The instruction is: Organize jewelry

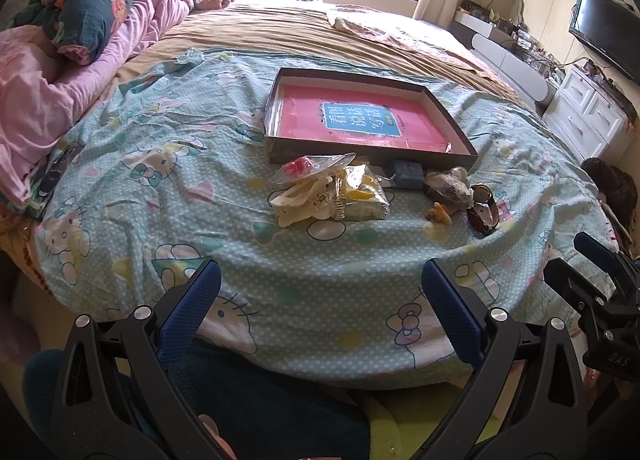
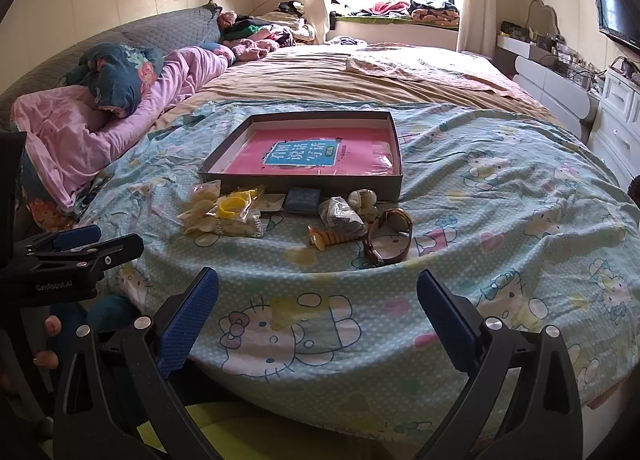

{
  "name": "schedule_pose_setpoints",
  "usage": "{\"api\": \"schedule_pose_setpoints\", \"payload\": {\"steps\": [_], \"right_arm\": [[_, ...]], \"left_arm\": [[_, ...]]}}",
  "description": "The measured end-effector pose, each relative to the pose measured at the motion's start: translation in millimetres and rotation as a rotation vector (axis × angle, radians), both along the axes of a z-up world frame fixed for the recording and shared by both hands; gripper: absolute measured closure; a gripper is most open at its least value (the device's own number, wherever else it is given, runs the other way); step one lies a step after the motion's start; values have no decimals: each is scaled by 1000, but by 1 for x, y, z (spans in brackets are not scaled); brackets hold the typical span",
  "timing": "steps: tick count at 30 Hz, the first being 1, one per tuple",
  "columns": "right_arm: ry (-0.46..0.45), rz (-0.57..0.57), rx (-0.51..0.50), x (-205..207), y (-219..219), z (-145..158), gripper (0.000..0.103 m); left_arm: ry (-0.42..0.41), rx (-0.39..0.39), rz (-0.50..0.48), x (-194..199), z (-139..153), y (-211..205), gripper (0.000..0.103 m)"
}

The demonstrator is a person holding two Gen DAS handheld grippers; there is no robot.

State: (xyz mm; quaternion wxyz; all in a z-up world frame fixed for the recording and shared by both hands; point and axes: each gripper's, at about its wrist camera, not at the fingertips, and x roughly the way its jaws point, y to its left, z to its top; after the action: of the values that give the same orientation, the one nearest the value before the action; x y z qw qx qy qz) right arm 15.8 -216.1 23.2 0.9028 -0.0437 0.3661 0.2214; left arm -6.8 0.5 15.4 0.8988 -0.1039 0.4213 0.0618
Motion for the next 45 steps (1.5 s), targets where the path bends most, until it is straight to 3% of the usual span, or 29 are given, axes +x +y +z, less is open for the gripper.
{"api": "schedule_pose_setpoints", "payload": {"steps": [13,33,45], "right_arm": [[15,26,9,8,8,-4,4],[39,55,23,46,22,-13,4],[55,16,23,77,18,-23,4]], "left_arm": [[3,6,23,1,0,11,9],[49,1,137,16,-18,51,9],[86,6,100,47,-34,52,9]]}}
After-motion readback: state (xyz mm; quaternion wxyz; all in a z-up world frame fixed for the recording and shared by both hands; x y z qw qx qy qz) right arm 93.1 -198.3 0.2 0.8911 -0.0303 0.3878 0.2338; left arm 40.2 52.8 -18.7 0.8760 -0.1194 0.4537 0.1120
